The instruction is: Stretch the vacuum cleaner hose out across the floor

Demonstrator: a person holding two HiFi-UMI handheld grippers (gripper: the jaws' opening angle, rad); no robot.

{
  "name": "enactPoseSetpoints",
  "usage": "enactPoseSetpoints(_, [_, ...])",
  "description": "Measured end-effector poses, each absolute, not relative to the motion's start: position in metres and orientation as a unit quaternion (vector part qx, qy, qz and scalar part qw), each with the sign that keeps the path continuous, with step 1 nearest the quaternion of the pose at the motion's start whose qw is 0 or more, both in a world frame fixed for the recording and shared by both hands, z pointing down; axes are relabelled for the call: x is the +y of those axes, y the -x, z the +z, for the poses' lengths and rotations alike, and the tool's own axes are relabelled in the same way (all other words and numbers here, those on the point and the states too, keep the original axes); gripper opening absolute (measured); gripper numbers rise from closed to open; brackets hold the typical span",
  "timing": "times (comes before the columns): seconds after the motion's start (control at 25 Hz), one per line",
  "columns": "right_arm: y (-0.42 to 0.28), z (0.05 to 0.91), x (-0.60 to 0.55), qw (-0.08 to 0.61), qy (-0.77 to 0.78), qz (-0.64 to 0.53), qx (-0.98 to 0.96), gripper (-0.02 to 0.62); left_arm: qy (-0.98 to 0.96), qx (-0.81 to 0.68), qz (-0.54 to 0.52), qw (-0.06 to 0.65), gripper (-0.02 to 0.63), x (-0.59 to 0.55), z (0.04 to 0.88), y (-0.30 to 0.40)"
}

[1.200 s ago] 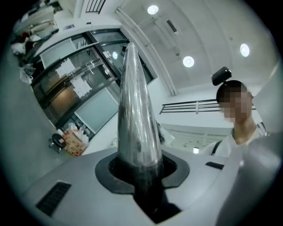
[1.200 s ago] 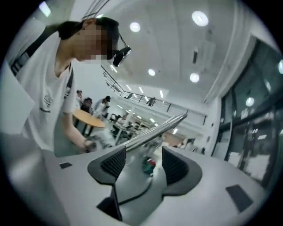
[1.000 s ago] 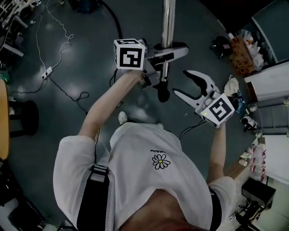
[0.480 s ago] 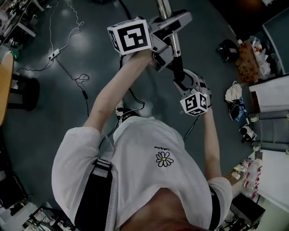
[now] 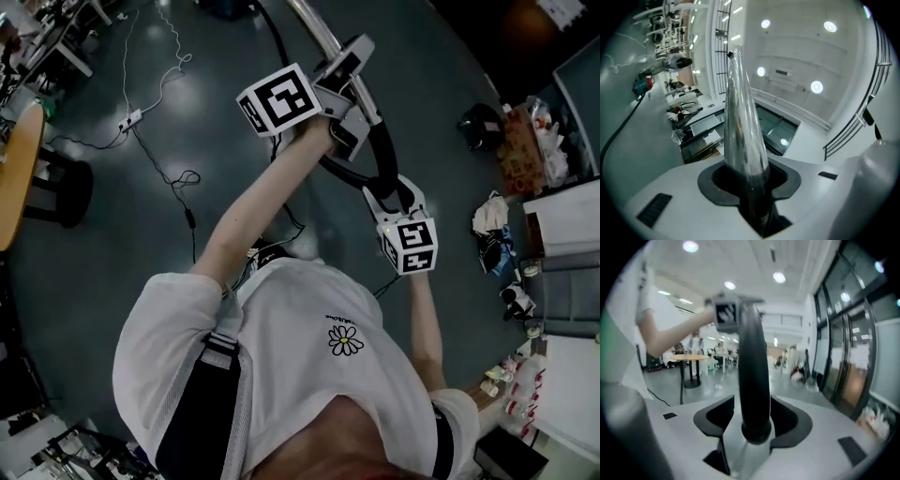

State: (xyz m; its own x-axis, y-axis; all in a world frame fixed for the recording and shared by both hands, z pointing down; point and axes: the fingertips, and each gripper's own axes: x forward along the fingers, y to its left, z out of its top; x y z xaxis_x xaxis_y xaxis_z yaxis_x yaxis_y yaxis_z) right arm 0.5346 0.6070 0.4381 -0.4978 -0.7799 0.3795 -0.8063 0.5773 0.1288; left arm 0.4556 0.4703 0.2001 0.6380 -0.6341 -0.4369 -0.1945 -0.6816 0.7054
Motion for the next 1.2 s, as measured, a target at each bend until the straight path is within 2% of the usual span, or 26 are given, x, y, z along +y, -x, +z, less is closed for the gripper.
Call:
enactPoseSetpoints(0.12, [-0.532, 0.37, 0.608, 0.159, -0.434, -0.054, -0.885, 0.258, -0.87, -0.252, -0.312, 0.288, 0.103, 0.466, 0.214, -0.474])
enactPoseSetpoints(0.32, [-0.547, 0.375, 0.573, 0.155, -0.446, 0.02, -0.881, 0.258, -0.902, -0.263, -0.231, 0.252, 0.094, 0.474, 0.238, -0.524])
enactPoseSetpoints(0.4, [-0.545, 0.381, 0.572, 0.147, -0.444, 0.058, -0.882, 0.258, -0.909, -0.23, -0.223, 0.266, 0.091, 0.484, 0.237, -0.527])
enactPoseSetpoints(0.48, [-0.537, 0.39, 0.571, 0.17, -0.44, 0.06, -0.88, 0.258, -0.908, -0.179, -0.236, 0.298, 0.087, 0.496, 0.23, -0.531])
enactPoseSetpoints(0.6, [-0.519, 0.413, 0.583, 0.245, -0.411, 0.025, -0.878, 0.258, -0.901, -0.144, -0.24, 0.331, 0.084, 0.504, 0.231, -0.541])
enactPoseSetpoints(0.84, [-0.505, 0.46, 0.622, 0.317, -0.35, 0.039, -0.881, 0.258, -0.93, -0.135, -0.149, 0.308, 0.081, 0.527, 0.268, -0.57])
enactPoseSetpoints(1.2, [-0.512, 0.482, 0.642, 0.314, -0.325, 0.07, -0.889, 0.258, -0.935, -0.135, -0.102, 0.311, 0.081, 0.537, 0.297, -0.597])
